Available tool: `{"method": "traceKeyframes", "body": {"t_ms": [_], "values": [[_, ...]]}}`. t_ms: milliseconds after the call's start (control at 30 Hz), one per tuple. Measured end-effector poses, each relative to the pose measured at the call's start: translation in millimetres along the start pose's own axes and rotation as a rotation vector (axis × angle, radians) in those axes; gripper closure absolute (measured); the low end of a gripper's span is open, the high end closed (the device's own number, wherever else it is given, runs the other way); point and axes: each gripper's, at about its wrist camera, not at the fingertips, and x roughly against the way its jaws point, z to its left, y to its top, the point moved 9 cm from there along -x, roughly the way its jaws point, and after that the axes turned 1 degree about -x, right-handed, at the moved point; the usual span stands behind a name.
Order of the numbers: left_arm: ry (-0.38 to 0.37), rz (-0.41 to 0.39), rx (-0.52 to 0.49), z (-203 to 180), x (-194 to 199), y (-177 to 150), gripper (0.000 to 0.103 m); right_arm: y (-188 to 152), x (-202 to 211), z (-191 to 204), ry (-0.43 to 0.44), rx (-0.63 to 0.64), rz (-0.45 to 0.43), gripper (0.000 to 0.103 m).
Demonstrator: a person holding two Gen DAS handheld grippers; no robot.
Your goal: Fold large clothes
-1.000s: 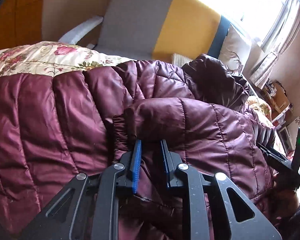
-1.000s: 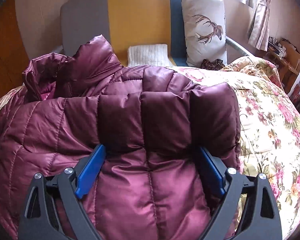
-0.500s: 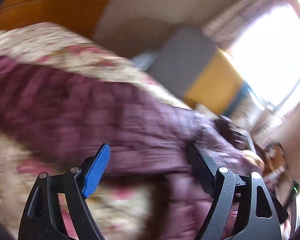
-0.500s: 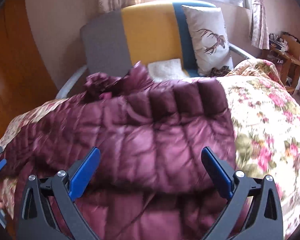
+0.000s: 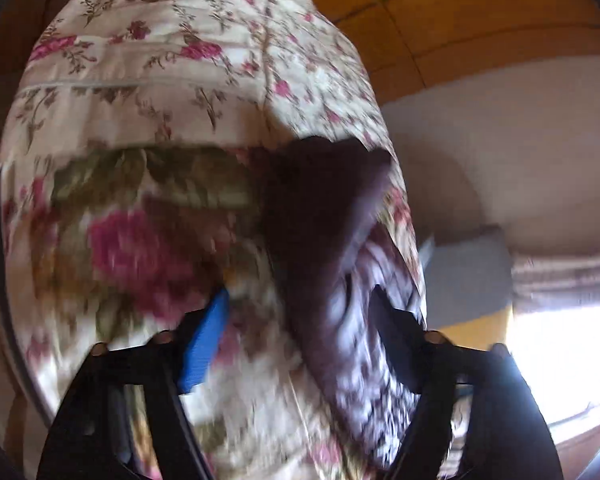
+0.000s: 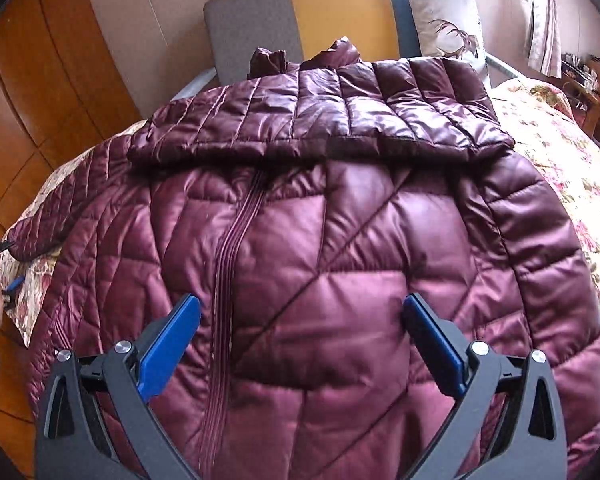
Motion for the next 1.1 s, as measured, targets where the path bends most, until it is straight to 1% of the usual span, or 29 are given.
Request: {"method": "traceKeyframes", "body": {"t_ms": [33,67,100,133,167,200,233,300,333,400,433,467,533,567,600,633,667,700,733,800,900,967,1000,1033,1067,1100], "values": [[-0.007,-0.001,-0.003,-2,-4,3,0.054,-1,1,-1,-0.005,-0.003,0.002,0.002],[-0.018,0.004,-0.006,-5,-10,8,0.066,-2,1,-1,-0.008,-0.009,0.006,0.002],[-0.031,0.005,-0.003,-9,-13,9,0.072,-3,2,-1,-0.006,-0.015,0.009,0.002],[-0.038,-0.004,-0.024,-16,-15,11,0.079,-4,2,-2,-0.007,-0.017,0.011,0.002],[-0.033,-0.011,-0.064,-23,-16,10,0.093,-5,2,-1,-0.010,-0.017,0.014,0.002],[-0.034,-0.024,-0.114,-35,-13,9,0.095,-6,3,-2,-0.007,-0.016,0.016,0.002],[-0.054,-0.035,-0.161,-49,-10,5,0.095,-6,5,-1,0.001,-0.014,0.019,0.002],[-0.119,-0.070,-0.361,-101,10,-18,0.095,-5,8,3,0.011,-0.005,0.012,0.002],[-0.157,-0.072,-0.455,-125,19,-34,0.095,-3,9,4,0.017,-0.001,0.009,0.002],[-0.257,-0.055,-0.659,-173,43,-87,0.095,1,11,10,0.048,-0.001,0.001,0.002],[-0.286,-0.049,-0.721,-189,50,-106,0.095,3,12,12,0.064,-0.006,-0.003,0.003],[-0.339,-0.022,-0.802,-212,57,-140,0.095,6,13,15,0.089,-0.022,-0.007,0.003],[-0.403,0.020,-0.924,-238,66,-195,0.095,13,16,18,0.146,-0.056,-0.011,0.007],[-0.435,0.049,-1.000,-252,69,-232,0.095,18,18,20,0.180,-0.078,-0.015,0.010],[-0.461,0.087,-1.047,-259,69,-260,0.095,22,20,21,0.209,-0.099,-0.019,0.012],[-0.478,0.129,-1.095,-266,64,-287,0.095,31,24,22,0.261,-0.138,-0.029,0.013],[-0.479,0.162,-1.161,-269,60,-325,0.095,38,27,22,0.299,-0.162,-0.040,0.013],[-0.480,0.191,-1.200,-271,55,-347,0.095,47,32,23,0.350,-0.193,-0.056,0.013],[-0.476,0.248,-1.242,-268,47,-380,0.095,56,36,24,0.403,-0.226,-0.069,0.013],[-0.452,0.300,-1.302,-259,34,-414,0.095,71,40,29,0.515,-0.275,-0.065,0.011],[-0.425,0.351,-1.382,-249,15,-451,0.095,90,31,38,0.598,-0.310,-0.038,0.006],[-0.420,0.377,-1.409,-244,10,-469,0.095,97,15,46,0.605,-0.319,0.002,0.006],[-0.419,0.385,-1.431,-242,9,-477,0.095,99,6,56,0.632,-0.311,0.035,0.005],[-0.417,0.382,-1.443,-244,9,-478,0.095,100,-1,62,0.637,-0.309,0.057,0.005],[-0.415,0.376,-1.456,-242,11,-483,0.095,102,-12,70,0.621,-0.308,0.080,0.005],[-0.421,0.380,-1.468,-242,12,-484,0.095,104,-17,78,0.632,-0.290,0.090,0.013]]}}
